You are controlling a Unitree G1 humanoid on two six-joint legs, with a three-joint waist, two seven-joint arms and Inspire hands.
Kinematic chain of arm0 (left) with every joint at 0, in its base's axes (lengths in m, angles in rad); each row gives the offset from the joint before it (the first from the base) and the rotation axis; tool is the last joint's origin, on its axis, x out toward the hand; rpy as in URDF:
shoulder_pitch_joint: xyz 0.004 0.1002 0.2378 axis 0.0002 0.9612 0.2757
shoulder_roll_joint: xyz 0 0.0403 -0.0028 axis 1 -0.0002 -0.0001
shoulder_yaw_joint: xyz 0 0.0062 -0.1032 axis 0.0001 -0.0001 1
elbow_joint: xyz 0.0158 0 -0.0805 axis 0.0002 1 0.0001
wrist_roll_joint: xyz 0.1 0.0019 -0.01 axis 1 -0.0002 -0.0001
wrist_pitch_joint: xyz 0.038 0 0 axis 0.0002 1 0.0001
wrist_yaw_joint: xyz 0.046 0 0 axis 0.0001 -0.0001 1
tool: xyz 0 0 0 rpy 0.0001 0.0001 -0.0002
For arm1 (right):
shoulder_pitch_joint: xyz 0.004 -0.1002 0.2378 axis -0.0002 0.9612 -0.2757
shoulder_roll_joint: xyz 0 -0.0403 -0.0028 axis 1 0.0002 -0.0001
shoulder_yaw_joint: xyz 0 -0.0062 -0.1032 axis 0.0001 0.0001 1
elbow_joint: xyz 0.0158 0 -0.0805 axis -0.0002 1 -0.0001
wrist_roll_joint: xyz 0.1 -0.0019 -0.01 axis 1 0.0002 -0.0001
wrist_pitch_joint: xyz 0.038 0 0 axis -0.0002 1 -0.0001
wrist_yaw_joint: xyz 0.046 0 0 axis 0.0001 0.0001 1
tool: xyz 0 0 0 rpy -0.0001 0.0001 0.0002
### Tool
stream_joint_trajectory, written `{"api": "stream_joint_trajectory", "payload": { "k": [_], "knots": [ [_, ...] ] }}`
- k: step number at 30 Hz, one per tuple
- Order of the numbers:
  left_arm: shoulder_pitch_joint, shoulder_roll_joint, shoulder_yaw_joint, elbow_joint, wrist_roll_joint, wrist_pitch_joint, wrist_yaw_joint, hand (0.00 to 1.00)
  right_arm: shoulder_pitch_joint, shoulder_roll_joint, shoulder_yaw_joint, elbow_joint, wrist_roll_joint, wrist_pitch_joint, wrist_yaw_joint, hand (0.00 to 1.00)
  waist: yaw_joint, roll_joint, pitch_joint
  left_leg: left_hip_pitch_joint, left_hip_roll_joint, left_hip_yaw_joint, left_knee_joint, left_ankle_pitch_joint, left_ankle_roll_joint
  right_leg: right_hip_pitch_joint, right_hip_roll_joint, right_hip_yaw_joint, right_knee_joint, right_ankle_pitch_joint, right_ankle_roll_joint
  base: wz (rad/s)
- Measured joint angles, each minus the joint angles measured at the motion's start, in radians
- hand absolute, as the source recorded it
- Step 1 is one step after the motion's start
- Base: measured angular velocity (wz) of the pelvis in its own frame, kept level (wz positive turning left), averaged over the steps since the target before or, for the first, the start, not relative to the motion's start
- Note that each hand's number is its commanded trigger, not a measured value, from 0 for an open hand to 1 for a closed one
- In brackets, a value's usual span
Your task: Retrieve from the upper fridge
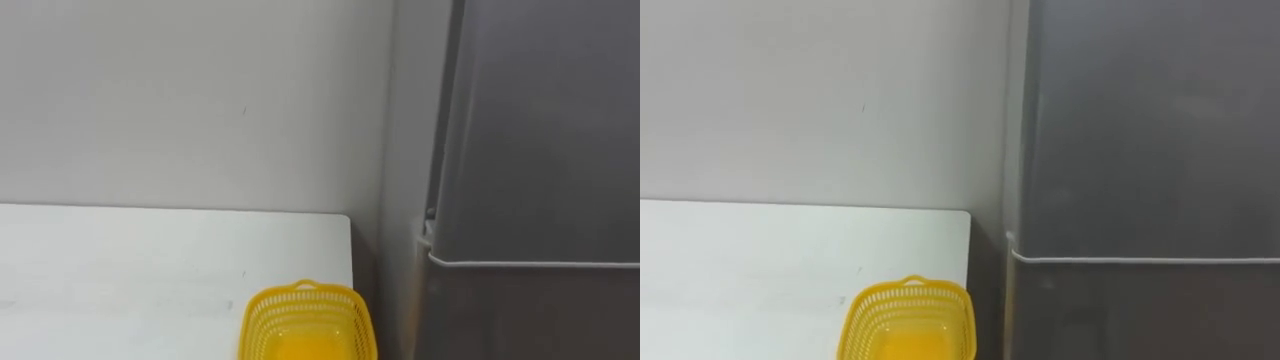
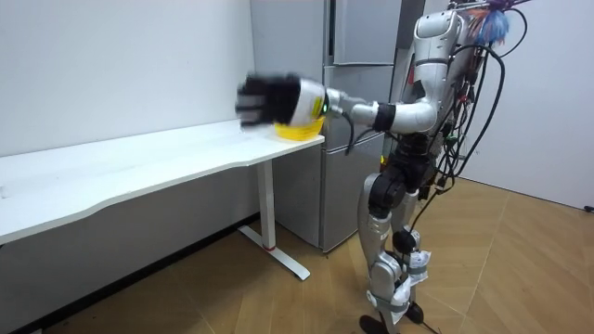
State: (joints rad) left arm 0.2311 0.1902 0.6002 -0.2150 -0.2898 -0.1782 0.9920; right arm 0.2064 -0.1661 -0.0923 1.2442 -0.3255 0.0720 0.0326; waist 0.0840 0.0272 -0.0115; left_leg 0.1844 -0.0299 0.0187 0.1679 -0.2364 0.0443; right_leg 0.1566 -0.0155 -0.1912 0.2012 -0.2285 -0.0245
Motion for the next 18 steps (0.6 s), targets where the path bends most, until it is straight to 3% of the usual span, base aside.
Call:
{"api": "stream_joint_trajectory", "payload": {
  "k": [4,10,13,15,18],
  "knots": [
    [-0.018,0.023,0.001,-0.138,0.028,-0.035,-0.021,0.0,0.012,0.0,0.001,0.006,0.002,-0.014,0.004,0.0,-0.005,0.008,0.0063,-0.003,0.0,-0.003,0.0,0.0,0.0,0.001,0.0,-0.002,-0.002,0.0,0.0,0.0],
    [-0.039,0.032,0.001,-0.275,0.023,-0.069,-0.17,0.0,0.015,0.002,-0.002,0.012,-0.037,-0.021,0.043,0.0,-0.036,0.015,0.0096,-0.008,0.0,-0.011,0.003,0.0,0.0,0.003,0.002,-0.007,-0.009,-0.001,0.0,0.04],
    [-0.046,0.033,-0.045,-0.323,0.006,-0.069,-0.254,0.0,0.0,0.001,-0.002,0.037,-0.036,-0.029,0.057,0.0,-0.055,0.008,0.0131,-0.008,-0.002,-0.022,0.009,0.0,0.0,0.011,0.0,-0.012,-0.015,-0.001,0.0,0.09],
    [-0.085,0.035,-0.108,-0.332,0.006,-0.067,-0.337,0.0,-0.013,0.002,-0.019,0.052,-0.047,-0.028,0.074,0.0,-0.065,0.001,0.0164,-0.018,-0.004,-0.027,0.021,0.0,0.001,0.01,-0.002,-0.015,-0.015,-0.003,0.002,0.07],
    [-0.139,0.035,-0.144,-0.359,-0.01,-0.062,-0.433,0.0,-0.029,0.001,-0.05,0.048,-0.078,-0.028,0.088,0.0,-0.086,-0.004,0.0199,-0.038,-0.001,-0.026,0.021,0.0,0.001,-0.015,0.002,-0.009,-0.011,0.0,0.001,-0.03]
  ]
}}
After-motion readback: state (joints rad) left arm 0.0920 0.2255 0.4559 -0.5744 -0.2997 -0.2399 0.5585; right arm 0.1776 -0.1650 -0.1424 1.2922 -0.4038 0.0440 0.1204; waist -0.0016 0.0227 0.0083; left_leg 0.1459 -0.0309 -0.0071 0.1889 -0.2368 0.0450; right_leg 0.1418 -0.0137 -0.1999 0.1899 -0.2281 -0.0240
